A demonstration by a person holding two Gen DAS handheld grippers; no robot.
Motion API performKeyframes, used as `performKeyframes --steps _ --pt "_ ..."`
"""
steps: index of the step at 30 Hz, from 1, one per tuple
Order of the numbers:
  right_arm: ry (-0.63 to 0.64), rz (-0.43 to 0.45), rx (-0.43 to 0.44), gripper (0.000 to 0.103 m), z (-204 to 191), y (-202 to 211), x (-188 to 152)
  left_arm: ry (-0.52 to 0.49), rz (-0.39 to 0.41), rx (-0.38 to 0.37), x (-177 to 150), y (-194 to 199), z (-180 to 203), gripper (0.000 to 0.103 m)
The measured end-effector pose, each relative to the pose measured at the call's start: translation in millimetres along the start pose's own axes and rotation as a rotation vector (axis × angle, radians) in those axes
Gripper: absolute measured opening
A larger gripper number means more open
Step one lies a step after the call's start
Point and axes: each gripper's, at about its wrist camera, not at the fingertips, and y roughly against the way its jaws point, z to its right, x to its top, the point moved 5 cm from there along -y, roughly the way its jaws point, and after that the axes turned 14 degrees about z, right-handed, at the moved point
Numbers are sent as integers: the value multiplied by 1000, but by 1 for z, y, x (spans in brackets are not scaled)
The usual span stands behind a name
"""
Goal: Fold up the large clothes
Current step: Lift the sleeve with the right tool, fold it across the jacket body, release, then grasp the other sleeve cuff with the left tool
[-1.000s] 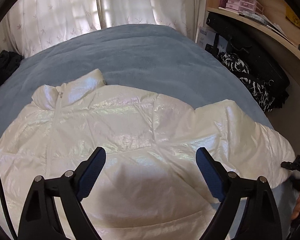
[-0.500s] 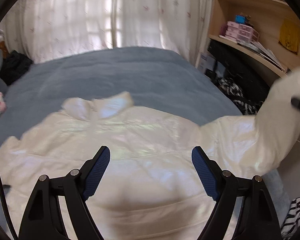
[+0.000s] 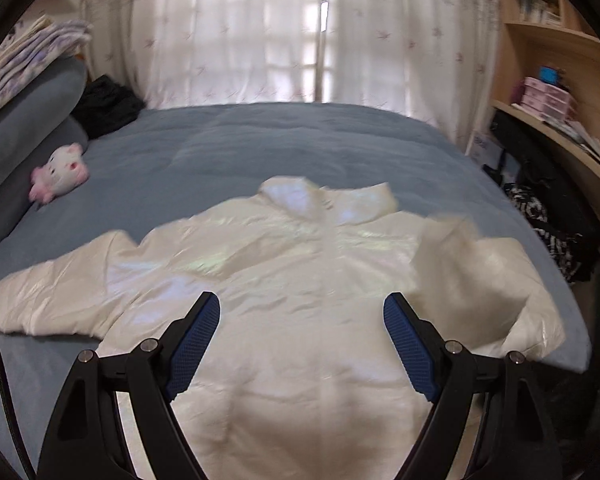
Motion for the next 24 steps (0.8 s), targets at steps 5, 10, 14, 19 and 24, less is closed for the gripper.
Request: performKeyframes --steps 5,10,14,19,24 --pt "36 -97 -28 11 -11 -22 -42 39 -71 1 -23 -14 -18 83" --pt "93 -96 -36 27 -14 -17 -45 70 -126 -47 -41 -17 -22 83" --pt "144 -97 -37 49 -26 -9 -51 166 -185 -123 -50 -18 -23 83" --pt "228 -76 -44 51 -45 7 -63 279 -239 -203 -60 -21 -29 83" --pt "164 -31 -61 51 -31 38 -75 343 -301 -263 -75 -27 -25 83"
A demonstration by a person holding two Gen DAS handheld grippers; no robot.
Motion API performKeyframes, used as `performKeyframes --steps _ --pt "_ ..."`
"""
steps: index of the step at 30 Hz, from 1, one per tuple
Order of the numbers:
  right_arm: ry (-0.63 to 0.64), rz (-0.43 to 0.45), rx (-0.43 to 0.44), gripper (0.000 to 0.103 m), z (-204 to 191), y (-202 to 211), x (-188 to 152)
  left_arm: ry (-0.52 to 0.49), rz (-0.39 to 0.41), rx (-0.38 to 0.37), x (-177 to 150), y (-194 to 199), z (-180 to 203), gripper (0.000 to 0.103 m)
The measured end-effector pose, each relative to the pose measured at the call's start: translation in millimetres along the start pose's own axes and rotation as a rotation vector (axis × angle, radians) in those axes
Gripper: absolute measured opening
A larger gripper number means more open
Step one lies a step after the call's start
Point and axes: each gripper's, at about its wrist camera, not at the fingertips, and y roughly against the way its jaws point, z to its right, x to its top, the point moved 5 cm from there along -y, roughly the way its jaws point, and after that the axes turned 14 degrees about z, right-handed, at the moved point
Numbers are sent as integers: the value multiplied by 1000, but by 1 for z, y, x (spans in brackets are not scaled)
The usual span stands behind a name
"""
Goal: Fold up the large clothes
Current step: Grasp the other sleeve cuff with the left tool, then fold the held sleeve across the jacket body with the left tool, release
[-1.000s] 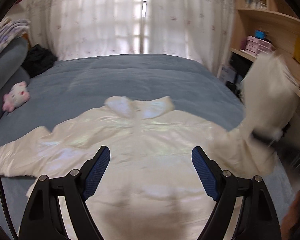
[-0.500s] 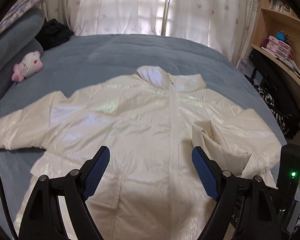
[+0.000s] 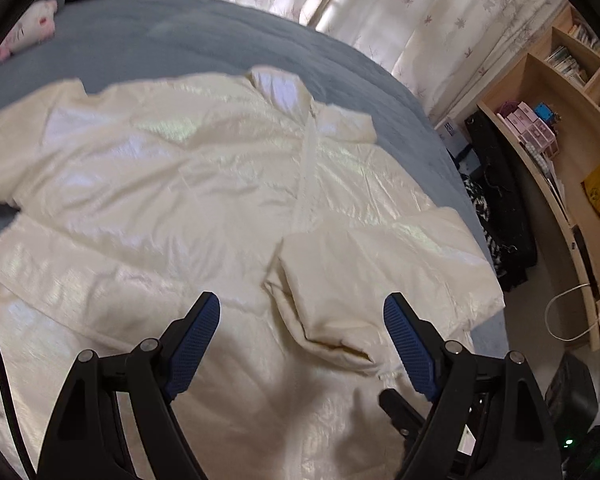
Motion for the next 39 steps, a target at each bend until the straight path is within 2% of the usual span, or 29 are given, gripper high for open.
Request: performKeyframes --steps 5,9,11,13,14,17,18,19,21,26,30,33,39 --pt "-125 23 -2 51 29 16 -9 77 -90 -38 -21 -21 -1 83" --pt "-187 30 1 51 45 18 -13 142 -131 -76 -34 -38 2 83" --pt "-209 25 2 51 50 16 -16 178 -150 -102 -38 -47 6 79" --pt "-225 11 8 51 52 11 -20 184 -169 -113 -40 -53 13 57" --pt "-230 6 10 51 53 9 -23 171 -176 -108 -40 -56 17 51" --pt "-226 1 12 51 51 6 -28 83 -159 -75 -36 -60 31 27" --pt "-222 2 13 51 51 6 -28 49 -145 -67 -33 -60 37 15" --pt "-216 3 14 51 50 5 -29 12 -127 -64 -27 -59 43 12" --pt "-208 5 18 51 48 5 -30 -63 -68 -61 -11 -51 56 9" --pt "-200 16 27 51 47 9 -27 -326 150 -14 43 -19 94 8" --pt "-192 18 30 51 46 19 -19 -439 249 32 78 -12 101 8" --pt "-170 26 17 51 48 31 -7 -459 243 65 91 -30 90 8" --pt "-181 28 -30 51 77 50 23 -390 110 164 81 -102 28 8"
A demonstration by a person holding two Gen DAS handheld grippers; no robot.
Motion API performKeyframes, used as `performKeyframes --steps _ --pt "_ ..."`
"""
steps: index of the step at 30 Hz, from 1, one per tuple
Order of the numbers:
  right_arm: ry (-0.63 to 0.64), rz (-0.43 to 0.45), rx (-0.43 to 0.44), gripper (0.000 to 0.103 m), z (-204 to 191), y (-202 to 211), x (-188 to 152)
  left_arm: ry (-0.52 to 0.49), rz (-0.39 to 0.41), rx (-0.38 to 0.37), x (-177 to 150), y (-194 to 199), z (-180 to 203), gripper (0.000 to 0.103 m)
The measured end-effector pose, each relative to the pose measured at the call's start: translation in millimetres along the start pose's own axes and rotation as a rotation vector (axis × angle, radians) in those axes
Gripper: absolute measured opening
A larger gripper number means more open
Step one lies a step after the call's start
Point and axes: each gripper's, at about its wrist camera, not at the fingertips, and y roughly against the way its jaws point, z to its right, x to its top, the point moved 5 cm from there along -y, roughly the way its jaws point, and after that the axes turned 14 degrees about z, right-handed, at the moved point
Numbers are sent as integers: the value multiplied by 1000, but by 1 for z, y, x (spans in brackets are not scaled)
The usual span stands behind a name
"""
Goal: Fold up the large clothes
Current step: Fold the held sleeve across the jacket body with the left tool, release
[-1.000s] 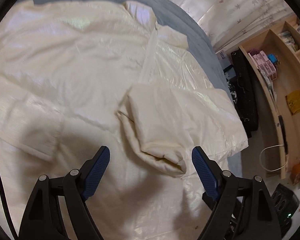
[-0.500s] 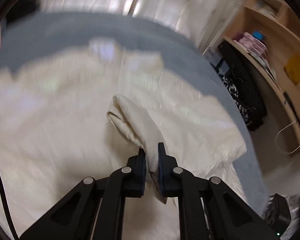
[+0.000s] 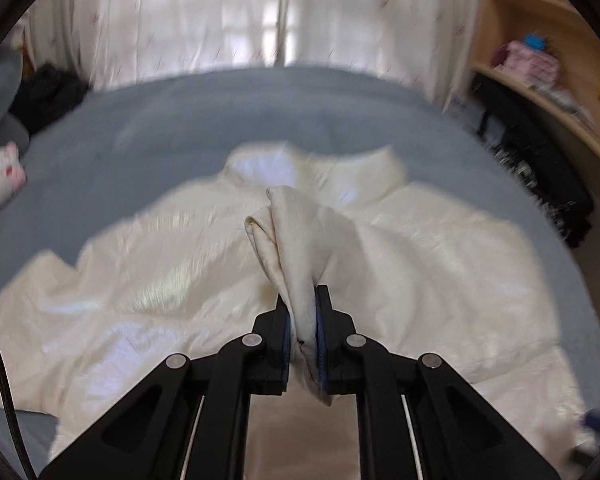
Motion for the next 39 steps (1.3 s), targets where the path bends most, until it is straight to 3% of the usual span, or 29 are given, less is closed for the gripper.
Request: performKeyframes --steps 2,4,9,13,16,19,23,24,25,27,29,32,34,39 --pt "-9 -8 -12 55 13 0 14 23 -61 44 -21 -21 -17 9" --pt "-39 -12 -13 57 28 -5 28 60 -93 40 -30 -34 -26 13" --pt "-123 -45 -10 60 75 -35 63 166 -90 -8 -23 -33 -40 24" --pt "-245 -60 23 60 114 -77 87 257 -107 -33 -15 -36 -52 25" --pt "-299 -58 -18 60 141 -111 97 252 -115 -21 -17 -42 -51 30" --pt "-396 -89 8 60 162 -147 97 211 -142 -20 -15 -49 -47 40" --pt "-498 -108 57 60 176 -186 93 222 -159 -24 -17 -58 -45 40" --pt "-532 -111 79 60 177 -195 91 246 -166 -27 -17 -60 -47 37" --pt "-540 -109 87 60 176 -201 90 267 -169 -32 -17 -61 -48 26" --pt "-439 -84 49 28 165 -202 94 250 -158 -39 -12 -62 -45 17" --pt "-315 -44 2 20 152 -194 103 176 -118 -26 -7 -58 -38 16" --pt "-196 -14 -85 19 144 -194 100 84 -113 -9 -15 -66 -30 20" --pt "-181 -55 -129 22 146 -208 87 45 -127 12 -26 -72 -30 29" --pt "-138 -68 -182 36 141 -196 89 44 -102 23 -23 -57 -33 31"
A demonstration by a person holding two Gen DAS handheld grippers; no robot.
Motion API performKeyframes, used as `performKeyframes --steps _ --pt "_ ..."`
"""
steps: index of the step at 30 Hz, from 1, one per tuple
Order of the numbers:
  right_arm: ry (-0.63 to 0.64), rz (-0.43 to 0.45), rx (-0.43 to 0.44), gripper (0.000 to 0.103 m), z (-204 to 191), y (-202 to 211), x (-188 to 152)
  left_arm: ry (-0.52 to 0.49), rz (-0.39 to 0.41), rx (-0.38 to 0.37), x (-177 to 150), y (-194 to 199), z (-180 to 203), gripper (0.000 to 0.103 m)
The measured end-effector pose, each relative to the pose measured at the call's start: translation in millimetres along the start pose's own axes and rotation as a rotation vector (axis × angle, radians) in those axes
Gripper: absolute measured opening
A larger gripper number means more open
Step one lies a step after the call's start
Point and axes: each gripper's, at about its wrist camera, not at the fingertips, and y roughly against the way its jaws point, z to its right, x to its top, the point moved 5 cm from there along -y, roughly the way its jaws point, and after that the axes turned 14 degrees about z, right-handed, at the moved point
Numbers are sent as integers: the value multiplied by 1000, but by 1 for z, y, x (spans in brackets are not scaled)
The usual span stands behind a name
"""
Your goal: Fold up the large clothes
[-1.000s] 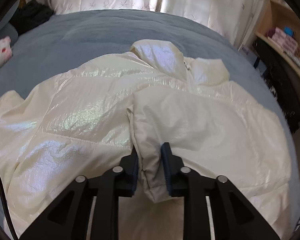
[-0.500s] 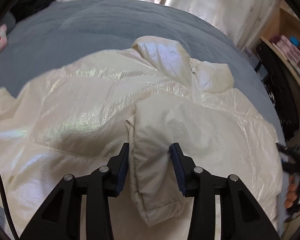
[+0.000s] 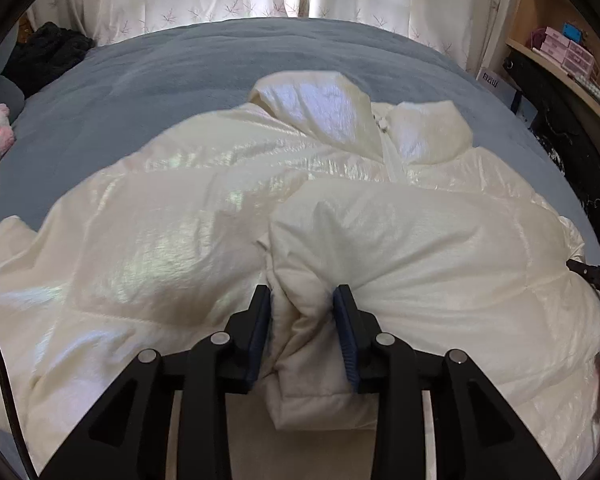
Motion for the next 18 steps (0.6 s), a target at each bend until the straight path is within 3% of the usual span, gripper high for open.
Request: performKeyframes --steps 5,9,13,18 --pt "22 65 -7 36 -2 46 11 3 80 27 22 38 -11 31" --pt "114 117 71 36 -44 76 6 33 128 7 38 58 -4 31" --pt "148 92 185 36 -107 77 -12 40 106 -62 38 53 32 30" --pt "221 29 233 36 -166 54 -49 -10 34 -37 10 22 79 30"
